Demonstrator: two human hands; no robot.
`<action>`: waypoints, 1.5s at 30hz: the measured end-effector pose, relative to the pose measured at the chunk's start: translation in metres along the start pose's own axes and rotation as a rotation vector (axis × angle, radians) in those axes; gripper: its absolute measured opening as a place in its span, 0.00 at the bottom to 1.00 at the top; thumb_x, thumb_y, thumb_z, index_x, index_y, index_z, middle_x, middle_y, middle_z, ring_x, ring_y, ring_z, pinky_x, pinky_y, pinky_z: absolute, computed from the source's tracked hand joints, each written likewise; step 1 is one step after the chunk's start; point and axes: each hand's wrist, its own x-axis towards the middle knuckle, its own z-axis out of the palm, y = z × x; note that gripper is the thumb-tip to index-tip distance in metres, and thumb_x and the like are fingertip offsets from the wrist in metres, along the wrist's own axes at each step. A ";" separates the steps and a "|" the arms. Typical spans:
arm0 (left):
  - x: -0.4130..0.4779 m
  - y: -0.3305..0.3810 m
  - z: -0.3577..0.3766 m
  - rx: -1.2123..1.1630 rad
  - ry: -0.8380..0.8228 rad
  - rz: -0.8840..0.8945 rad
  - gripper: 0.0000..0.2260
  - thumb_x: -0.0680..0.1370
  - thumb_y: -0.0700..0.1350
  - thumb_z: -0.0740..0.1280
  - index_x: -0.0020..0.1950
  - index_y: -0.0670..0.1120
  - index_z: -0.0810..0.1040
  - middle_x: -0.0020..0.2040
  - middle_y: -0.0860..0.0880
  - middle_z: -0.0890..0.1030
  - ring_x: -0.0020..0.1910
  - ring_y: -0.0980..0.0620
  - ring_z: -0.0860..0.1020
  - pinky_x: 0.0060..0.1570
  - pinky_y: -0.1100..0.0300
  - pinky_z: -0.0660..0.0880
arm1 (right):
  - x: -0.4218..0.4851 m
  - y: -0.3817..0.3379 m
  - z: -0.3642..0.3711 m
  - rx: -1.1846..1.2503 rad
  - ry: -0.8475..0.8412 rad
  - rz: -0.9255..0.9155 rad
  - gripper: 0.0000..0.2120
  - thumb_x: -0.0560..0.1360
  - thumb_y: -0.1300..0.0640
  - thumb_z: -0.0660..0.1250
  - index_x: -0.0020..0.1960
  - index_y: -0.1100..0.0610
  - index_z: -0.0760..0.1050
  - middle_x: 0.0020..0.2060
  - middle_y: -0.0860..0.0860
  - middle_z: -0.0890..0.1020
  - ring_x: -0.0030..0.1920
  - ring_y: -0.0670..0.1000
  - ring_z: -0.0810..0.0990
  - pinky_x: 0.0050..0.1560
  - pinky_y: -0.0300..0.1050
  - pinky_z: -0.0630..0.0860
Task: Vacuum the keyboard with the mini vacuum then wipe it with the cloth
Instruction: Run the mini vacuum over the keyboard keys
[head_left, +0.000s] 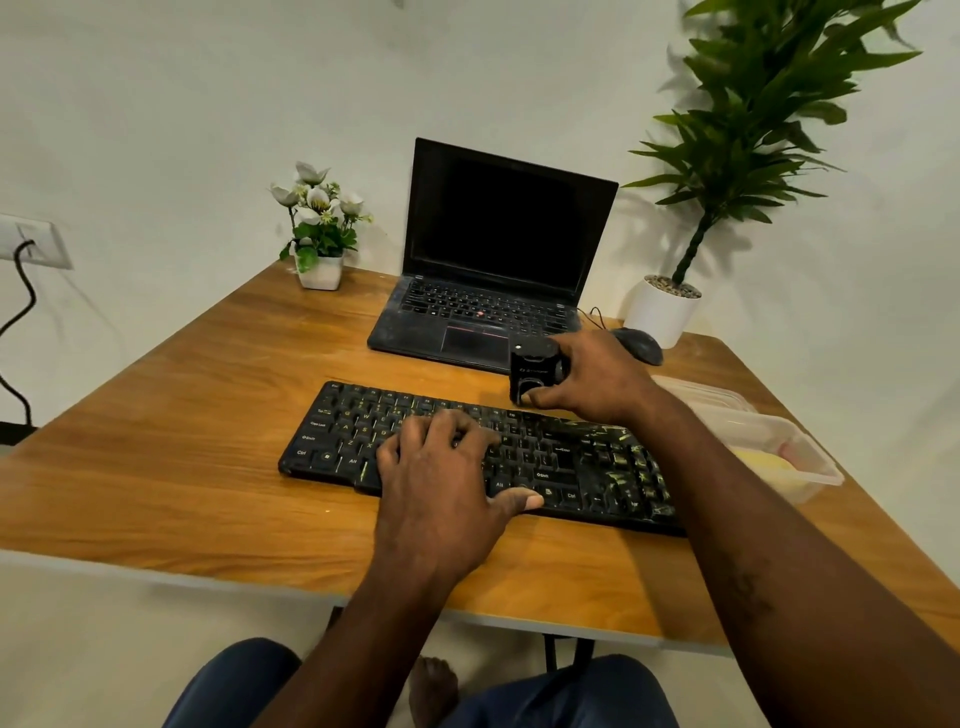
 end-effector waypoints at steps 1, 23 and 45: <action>0.000 0.000 0.000 0.003 -0.004 -0.001 0.35 0.70 0.78 0.63 0.73 0.62 0.70 0.71 0.58 0.67 0.72 0.52 0.61 0.74 0.47 0.60 | -0.002 0.001 -0.001 0.066 -0.043 -0.002 0.18 0.69 0.50 0.81 0.55 0.47 0.79 0.49 0.45 0.85 0.49 0.47 0.84 0.53 0.50 0.82; -0.001 0.001 -0.005 -0.013 -0.047 0.001 0.29 0.72 0.77 0.61 0.69 0.67 0.76 0.69 0.61 0.69 0.70 0.52 0.60 0.72 0.47 0.59 | -0.028 0.014 -0.009 -0.049 -0.032 -0.076 0.12 0.68 0.49 0.81 0.47 0.47 0.81 0.40 0.42 0.83 0.40 0.44 0.80 0.42 0.50 0.79; -0.002 0.003 -0.005 -0.018 -0.024 0.011 0.28 0.71 0.76 0.63 0.67 0.66 0.79 0.65 0.62 0.71 0.67 0.53 0.63 0.69 0.49 0.61 | -0.064 0.023 -0.023 0.206 -0.223 0.024 0.15 0.69 0.55 0.82 0.51 0.46 0.81 0.46 0.43 0.87 0.45 0.40 0.85 0.46 0.38 0.80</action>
